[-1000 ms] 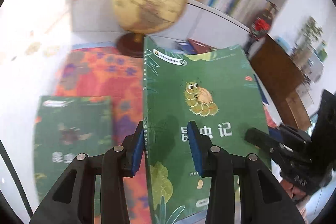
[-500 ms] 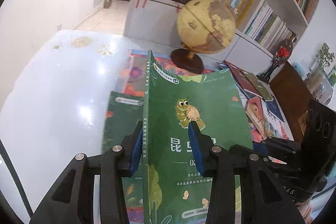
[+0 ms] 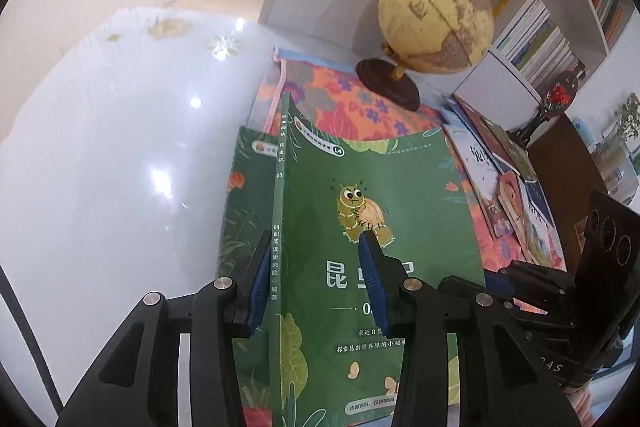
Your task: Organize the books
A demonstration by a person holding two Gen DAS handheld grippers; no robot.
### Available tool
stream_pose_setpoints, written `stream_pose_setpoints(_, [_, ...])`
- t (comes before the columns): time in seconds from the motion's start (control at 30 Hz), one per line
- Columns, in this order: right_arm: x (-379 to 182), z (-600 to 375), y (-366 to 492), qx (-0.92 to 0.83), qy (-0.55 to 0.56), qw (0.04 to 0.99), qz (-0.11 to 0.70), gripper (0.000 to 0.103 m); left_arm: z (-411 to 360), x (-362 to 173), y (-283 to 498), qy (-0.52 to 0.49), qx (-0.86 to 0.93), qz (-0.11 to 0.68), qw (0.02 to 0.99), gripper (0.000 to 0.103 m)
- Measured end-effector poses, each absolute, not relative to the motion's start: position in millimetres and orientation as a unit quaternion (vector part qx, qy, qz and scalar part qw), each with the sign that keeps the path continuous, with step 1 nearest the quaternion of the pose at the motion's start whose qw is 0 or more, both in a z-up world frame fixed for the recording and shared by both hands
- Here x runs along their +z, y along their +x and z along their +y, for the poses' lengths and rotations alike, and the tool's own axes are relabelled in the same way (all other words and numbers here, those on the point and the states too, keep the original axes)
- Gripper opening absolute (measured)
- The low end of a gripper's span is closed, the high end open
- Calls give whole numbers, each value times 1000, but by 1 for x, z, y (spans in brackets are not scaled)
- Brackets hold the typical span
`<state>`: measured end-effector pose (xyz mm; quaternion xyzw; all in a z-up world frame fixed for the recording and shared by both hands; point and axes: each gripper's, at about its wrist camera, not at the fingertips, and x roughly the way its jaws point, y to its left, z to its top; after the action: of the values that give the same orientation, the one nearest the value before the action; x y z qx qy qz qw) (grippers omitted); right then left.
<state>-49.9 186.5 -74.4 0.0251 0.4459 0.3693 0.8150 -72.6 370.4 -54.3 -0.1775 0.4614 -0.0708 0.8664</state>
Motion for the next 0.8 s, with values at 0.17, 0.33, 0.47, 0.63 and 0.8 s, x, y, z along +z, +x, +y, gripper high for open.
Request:
stream_pose_setpoints(0.17, [-87, 181, -48, 364, 40, 813, 453, 17, 372, -69, -67, -189, -75, 472, 858, 38])
stream_pose_setpoints(0.33, [-97, 178, -46, 369, 65, 808, 454, 17, 380, -79, -64, -194, -61, 479, 854, 38])
stream_pose_setpoints(0.47, [-103, 181, -45, 369, 66, 806, 459, 17, 384, -84, -61, -197, -57, 484, 851, 38])
stream_pose_setpoints(0.63, [-111, 179, -37, 367, 76, 801, 467, 17, 387, -88, -61, -194, -49, 491, 848, 38])
stream_pose_setpoints(0.8, [-116, 179, -33, 367, 81, 798, 472, 17, 389, -88, -61, -187, -44, 496, 847, 38])
